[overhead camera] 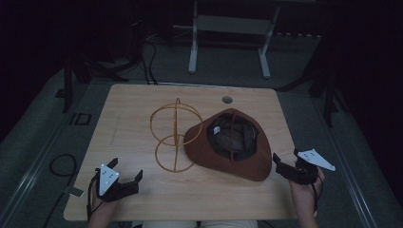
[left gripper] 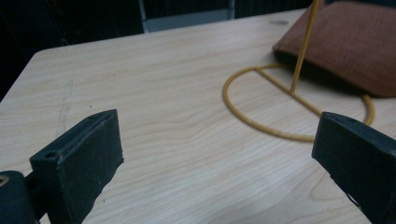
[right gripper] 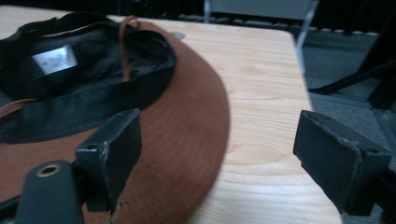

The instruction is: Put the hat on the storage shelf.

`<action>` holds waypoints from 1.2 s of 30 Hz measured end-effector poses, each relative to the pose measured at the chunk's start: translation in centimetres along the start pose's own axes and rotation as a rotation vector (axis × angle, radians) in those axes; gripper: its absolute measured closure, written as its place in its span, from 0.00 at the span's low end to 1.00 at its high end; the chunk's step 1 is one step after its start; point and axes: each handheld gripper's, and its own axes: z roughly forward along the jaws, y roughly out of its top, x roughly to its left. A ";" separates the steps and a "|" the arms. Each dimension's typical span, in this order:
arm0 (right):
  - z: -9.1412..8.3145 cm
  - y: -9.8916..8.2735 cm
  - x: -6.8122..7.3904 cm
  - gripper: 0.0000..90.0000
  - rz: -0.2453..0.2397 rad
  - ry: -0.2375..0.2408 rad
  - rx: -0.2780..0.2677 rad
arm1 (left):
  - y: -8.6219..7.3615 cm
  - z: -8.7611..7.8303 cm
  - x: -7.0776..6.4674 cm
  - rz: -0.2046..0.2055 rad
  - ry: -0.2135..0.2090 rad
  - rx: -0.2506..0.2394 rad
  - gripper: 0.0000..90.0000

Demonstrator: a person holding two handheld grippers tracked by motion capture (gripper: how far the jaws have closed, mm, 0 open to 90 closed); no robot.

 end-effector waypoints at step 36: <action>9.0 9.1 1.0 0.18 0.089 0.089 0.101 | 0.2 0.6 -0.6 -0.019 -0.012 0.110 0.03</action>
